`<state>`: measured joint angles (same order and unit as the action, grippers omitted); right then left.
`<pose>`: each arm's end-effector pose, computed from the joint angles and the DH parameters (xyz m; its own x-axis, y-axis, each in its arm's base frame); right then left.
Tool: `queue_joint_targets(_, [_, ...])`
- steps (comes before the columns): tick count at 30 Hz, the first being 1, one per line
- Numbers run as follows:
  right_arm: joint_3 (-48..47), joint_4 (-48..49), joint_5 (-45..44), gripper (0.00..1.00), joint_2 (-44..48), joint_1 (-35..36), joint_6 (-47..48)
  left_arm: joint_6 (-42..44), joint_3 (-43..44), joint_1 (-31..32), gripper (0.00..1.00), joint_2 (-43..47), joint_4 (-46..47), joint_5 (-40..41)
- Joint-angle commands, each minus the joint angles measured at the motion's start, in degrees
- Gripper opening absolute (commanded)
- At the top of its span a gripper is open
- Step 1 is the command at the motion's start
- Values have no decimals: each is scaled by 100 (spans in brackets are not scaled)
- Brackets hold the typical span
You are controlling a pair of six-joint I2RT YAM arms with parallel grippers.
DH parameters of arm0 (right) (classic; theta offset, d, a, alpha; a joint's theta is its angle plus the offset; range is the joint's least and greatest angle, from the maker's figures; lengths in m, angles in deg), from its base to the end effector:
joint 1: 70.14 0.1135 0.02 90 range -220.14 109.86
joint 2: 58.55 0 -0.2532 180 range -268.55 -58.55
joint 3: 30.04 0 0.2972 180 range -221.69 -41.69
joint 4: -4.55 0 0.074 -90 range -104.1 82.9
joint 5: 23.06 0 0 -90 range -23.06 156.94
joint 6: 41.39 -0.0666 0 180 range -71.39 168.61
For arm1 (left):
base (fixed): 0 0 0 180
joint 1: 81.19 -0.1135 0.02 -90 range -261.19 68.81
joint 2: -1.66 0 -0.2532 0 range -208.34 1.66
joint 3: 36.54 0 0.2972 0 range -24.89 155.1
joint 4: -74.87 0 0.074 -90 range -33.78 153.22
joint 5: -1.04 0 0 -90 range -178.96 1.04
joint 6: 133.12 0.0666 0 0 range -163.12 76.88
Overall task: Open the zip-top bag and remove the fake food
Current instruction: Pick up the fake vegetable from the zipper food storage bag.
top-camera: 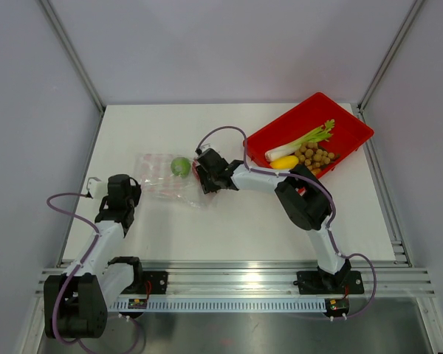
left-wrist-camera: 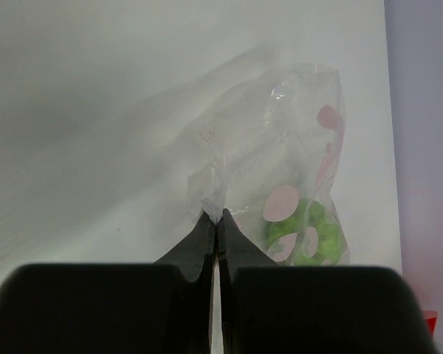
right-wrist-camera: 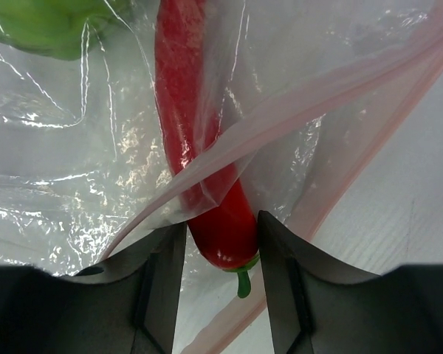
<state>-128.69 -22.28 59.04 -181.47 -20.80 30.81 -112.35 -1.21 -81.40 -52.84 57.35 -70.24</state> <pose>0.3434 0.3858 0.0950 -0.6953 -0.3448 -0.6306 -0.5069 0.8573 0.0901 0.2635 0.0223 0.1401 0.0320 -0.8854 -0.4637 -0.6511 0.3335 -0.6818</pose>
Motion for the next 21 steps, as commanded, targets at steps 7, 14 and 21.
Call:
queue_joint_targets(7, [-177, -143, -255, 40, 127, 49, 32, 68, 260, -23, 0, -17, 253, 62])
queue_joint_targets(14, [-27, -389, -440, 38, 715, 49, -180, 15, 233, -23, 0, 27, 200, 114])
queue_joint_targets(21, [-361, -1381, -520, 37, 944, 14, -452, -11, 233, -14, 0, 36, 183, 123])
